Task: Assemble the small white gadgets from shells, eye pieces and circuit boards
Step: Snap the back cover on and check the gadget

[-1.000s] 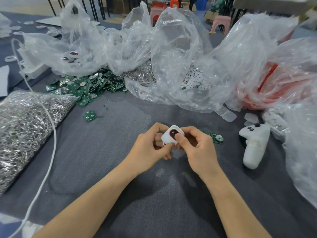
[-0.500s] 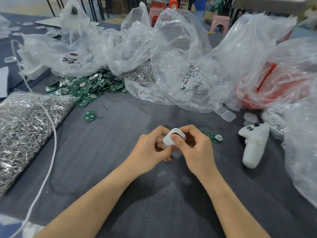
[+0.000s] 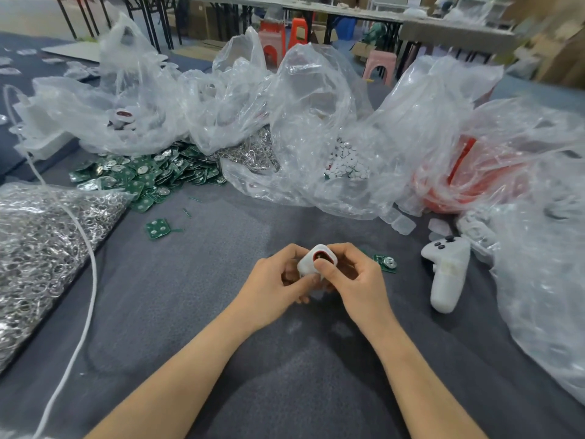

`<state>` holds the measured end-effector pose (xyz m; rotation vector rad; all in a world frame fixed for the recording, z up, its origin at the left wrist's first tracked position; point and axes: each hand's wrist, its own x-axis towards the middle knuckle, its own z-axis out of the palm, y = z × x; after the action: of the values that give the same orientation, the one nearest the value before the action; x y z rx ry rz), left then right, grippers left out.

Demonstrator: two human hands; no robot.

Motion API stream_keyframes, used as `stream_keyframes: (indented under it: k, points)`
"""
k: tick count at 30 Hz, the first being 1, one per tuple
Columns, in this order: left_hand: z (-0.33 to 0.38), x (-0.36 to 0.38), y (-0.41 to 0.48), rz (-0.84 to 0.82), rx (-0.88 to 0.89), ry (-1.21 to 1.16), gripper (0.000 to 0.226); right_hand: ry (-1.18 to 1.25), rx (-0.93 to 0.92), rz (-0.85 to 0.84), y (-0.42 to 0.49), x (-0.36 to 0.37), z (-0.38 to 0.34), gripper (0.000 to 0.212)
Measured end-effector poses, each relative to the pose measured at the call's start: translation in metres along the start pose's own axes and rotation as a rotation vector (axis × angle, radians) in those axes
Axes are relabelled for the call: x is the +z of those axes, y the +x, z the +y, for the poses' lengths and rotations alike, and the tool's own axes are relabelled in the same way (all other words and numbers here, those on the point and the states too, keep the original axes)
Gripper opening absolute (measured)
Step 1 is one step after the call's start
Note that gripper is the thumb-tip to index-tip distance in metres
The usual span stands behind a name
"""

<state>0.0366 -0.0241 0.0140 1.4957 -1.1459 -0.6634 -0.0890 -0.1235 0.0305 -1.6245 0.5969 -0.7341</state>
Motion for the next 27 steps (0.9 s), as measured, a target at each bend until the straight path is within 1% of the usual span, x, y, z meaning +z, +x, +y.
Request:
stream_keyframes:
  k: [4,6,7,10,11,12,14,15,16,17,19,20,21,22,25,27]
  points:
    - [-0.003,-0.001,0.001,-0.012,-0.044,-0.053,0.005,-0.010,0.007,0.059,-0.005,0.000,-0.002,0.015]
    - [-0.003,-0.002,0.002,-0.038,-0.047,-0.090,0.006,-0.006,-0.003,0.078,-0.008,0.001,-0.004,0.018]
    - [-0.003,-0.002,0.001,-0.051,-0.045,-0.110,0.010,0.001,-0.007,0.080,-0.010,0.001,-0.004,0.020]
    - [0.001,-0.005,0.000,-0.081,-0.029,-0.150,0.035,0.035,-0.005,0.075,-0.014,0.002,-0.006,0.025]
    - [0.002,-0.005,0.000,-0.086,-0.022,-0.157,0.037,0.032,-0.005,0.074,-0.015,0.003,-0.006,0.025]
    - [0.002,-0.005,0.000,-0.085,-0.014,-0.163,0.034,0.028,-0.006,0.078,-0.015,0.003,-0.006,0.026]
    - [0.002,-0.003,0.000,-0.063,-0.002,-0.160,0.019,0.052,0.000,0.119,-0.011,0.001,-0.006,0.027]
    - [0.001,-0.003,0.000,-0.052,-0.002,-0.145,0.017,0.052,0.012,0.146,-0.008,-0.001,-0.007,0.028]
    - [0.000,-0.002,0.000,-0.046,-0.006,-0.123,0.023,0.002,0.025,0.166,-0.005,-0.005,-0.007,0.027]
    - [0.000,-0.002,-0.001,-0.046,-0.006,-0.099,0.028,-0.132,0.033,0.166,0.001,-0.011,-0.008,0.025]
    - [-0.001,-0.002,-0.002,-0.037,0.002,-0.067,0.033,-0.553,0.045,0.098,0.013,-0.023,-0.009,0.025]
    - [-0.001,-0.002,-0.002,-0.023,0.003,-0.062,0.034,-0.707,0.042,0.076,0.019,-0.029,-0.011,0.027]
    - [-0.001,-0.002,-0.002,-0.003,0.000,-0.063,0.035,-0.782,0.037,0.085,0.026,-0.034,-0.016,0.031]
    - [-0.001,-0.002,-0.001,0.017,-0.004,-0.065,0.036,-0.806,0.017,0.122,0.034,-0.040,-0.022,0.029]
    - [-0.003,-0.003,0.000,0.059,-0.027,-0.089,0.036,-0.862,-0.097,0.307,0.063,-0.068,-0.049,0.015]
    - [-0.003,-0.002,0.002,0.069,-0.029,-0.101,0.036,-0.940,-0.071,0.409,0.089,-0.098,-0.066,0.018]
